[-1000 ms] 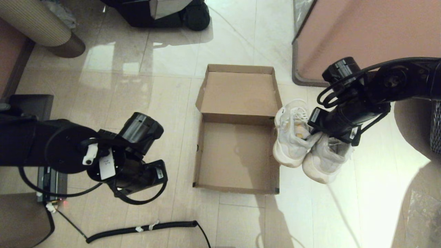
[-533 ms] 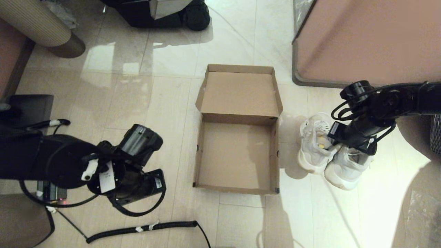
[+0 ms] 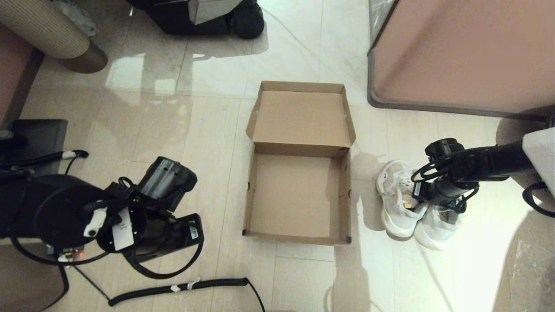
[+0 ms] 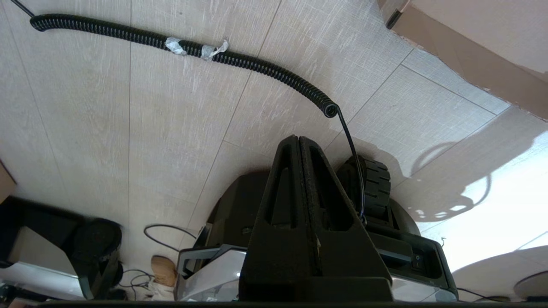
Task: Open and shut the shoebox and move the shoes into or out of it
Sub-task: Put the shoes out of the shoe box, then put the shoes into the shoe box
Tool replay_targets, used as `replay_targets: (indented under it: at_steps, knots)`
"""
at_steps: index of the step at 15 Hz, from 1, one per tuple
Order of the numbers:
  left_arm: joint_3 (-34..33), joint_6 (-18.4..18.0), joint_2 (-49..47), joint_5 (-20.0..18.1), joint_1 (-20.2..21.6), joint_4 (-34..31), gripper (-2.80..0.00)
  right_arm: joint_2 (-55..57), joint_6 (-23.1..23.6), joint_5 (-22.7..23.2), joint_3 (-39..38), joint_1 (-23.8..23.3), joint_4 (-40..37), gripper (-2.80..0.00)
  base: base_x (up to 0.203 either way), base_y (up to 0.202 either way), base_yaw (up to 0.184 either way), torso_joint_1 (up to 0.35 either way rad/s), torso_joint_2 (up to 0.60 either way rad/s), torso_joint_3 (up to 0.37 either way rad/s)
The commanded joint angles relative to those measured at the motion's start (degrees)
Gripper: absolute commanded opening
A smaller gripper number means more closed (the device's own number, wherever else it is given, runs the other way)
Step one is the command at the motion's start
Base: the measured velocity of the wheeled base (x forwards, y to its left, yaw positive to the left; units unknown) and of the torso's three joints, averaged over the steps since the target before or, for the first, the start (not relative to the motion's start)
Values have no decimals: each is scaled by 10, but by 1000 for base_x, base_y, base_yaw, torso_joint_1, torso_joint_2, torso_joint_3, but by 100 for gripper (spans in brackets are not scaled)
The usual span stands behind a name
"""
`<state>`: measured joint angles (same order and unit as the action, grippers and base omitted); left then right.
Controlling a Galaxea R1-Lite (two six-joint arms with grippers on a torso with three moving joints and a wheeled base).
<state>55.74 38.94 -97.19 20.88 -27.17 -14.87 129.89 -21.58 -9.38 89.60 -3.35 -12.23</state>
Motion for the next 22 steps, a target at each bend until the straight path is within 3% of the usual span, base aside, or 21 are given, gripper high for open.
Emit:
replay_targets:
  at_steps: [1, 6, 7, 19, 22]
  knots:
    - [-5, 3, 4, 1, 0, -1, -280, 44, 26, 8, -33, -2, 74, -280, 0, 0, 0, 0, 0, 0]
    - [-5, 4, -7, 0, 0, 5, -280, 84, 42, 24, -33, -10, 138, -280, 0, 0, 0, 0, 0, 0]
    - [-4, 4, -8, 0, 0, 5, -280, 83, 43, 24, -34, -10, 138, 0, 0, 0, 0, 0, 0, 0]
    - [-12, 5, 12, 1, 1, 2, -280, -89, 30, 29, -149, -7, 137, 0, 0, 0, 0, 0, 0, 0]
    - [-13, 6, 13, 1, 1, 1, -280, -104, 28, 32, -147, 2, 138, 0, 0, 0, 0, 0, 0, 0]
